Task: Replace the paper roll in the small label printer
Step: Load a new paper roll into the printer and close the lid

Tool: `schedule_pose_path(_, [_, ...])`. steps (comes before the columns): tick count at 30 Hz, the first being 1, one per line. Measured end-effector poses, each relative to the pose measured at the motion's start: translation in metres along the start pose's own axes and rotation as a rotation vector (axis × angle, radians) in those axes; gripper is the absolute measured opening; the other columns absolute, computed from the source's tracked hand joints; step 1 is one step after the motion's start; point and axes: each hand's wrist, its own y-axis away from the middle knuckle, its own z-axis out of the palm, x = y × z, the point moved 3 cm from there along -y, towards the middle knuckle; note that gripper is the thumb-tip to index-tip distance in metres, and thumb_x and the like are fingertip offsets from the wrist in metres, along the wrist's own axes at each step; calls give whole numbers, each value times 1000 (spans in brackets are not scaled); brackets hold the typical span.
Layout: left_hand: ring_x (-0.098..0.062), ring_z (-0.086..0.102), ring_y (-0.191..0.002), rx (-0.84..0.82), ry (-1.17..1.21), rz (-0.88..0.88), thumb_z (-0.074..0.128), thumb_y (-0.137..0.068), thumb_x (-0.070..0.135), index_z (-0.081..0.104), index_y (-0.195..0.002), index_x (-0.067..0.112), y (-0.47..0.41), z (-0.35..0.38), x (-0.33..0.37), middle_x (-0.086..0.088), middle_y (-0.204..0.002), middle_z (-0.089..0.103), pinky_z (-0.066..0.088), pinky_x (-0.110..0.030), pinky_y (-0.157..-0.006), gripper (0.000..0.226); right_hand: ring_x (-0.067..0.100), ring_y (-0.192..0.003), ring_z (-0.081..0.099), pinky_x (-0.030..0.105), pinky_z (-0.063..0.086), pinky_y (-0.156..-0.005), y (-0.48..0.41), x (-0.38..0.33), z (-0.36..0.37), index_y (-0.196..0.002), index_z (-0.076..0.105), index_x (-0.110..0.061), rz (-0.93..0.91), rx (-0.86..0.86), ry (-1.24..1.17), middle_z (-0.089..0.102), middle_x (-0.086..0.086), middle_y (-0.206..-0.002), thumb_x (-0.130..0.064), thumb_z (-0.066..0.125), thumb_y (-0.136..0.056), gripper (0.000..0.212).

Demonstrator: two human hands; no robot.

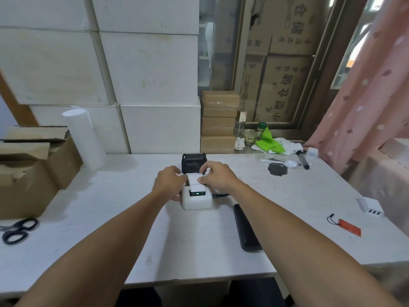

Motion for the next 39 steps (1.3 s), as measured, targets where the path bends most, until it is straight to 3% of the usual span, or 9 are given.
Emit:
schedule_pose_path(4, [-29, 71, -92, 61, 35, 101, 53, -92, 19, 63, -131, 22, -3, -6, -3, 0, -124, 67, 63, -47, -81, 40, 20, -77, 71, 35, 55, -74, 5, 0, 3, -101, 70, -27, -24, 4, 41, 69, -5, -76, -29, 74, -85, 17])
schedule_pose_path(7, [-19, 58, -120, 15, 183, 147, 52, -95, 8, 60, -139, 22, -2, -7, 3, 7, -136, 60, 46, -36, -103, 47, 15, -75, 69, 32, 53, -68, 6, 0, 2, -99, 70, -28, -19, 45, 22, 71, -5, -79, -31, 73, -85, 15])
schedule_pose_path(11, [-10, 64, -107, -87, 460, 143, 57, -92, 4, 65, -111, 35, -1, -6, 13, 17, -115, 68, 43, -32, -102, 37, 10, -72, 60, 27, 43, -61, 7, 3, -5, -91, 72, -25, -11, 115, -37, 66, -7, -78, -37, 74, -86, 14])
schedule_pose_path(15, [-18, 65, -112, -55, 498, 138, 55, -96, 7, 64, -131, 18, -7, -10, 11, 4, -114, 71, 49, -39, -106, 37, 19, -79, 65, 35, 53, -72, 6, 6, -13, -89, 73, -23, 38, 223, -201, 68, -2, -84, -42, 67, -92, 20])
schedule_pose_path(20, [-18, 66, -114, -39, 429, 218, 56, -100, 21, 73, -116, 20, -8, -12, 8, 3, -116, 72, 53, -40, -101, 23, 22, -75, 63, 39, 55, -77, 6, 12, -21, -91, 71, -20, 137, 340, -347, 70, 1, -80, -40, 56, -96, 25])
schedule_pose_path(26, [-20, 69, -107, -28, 440, 232, 67, -96, 22, 78, -98, 13, -8, -13, 2, -1, -105, 76, 57, -39, -95, 14, 26, -102, 67, 42, 51, -90, 6, 8, -12, -119, 67, -14, 230, 93, -325, 71, 8, -113, -52, 44, -102, 48])
schedule_pose_path(30, [-18, 69, -94, -58, 386, 248, 75, -90, 12, 78, -88, 12, -10, -13, -2, -3, -94, 77, 59, -37, -91, 4, 20, -99, 61, 31, 45, -67, 9, 4, -4, -125, 61, -16, 347, -45, -413, 63, 3, -114, -55, 49, -100, 48])
schedule_pose_path(32, [-20, 69, -96, -86, 380, 217, 77, -87, 8, 78, -91, 13, -10, -13, -5, -4, -99, 75, 58, -34, -87, 7, 19, -90, 63, 30, 51, -62, 8, 5, -3, -121, 63, -12, 369, -64, -477, 67, 7, -114, -46, 60, -98, 41])
schedule_pose_path(39, [-23, 67, -113, -169, 468, 35, 82, -85, 16, 64, -123, 7, -15, -2, -30, -9, -120, 68, 55, -33, -94, 43, 28, -106, 71, 39, 60, -86, 0, 18, 5, -105, 73, -10, 331, -92, -429, 74, 11, -112, -35, 83, -81, 36])
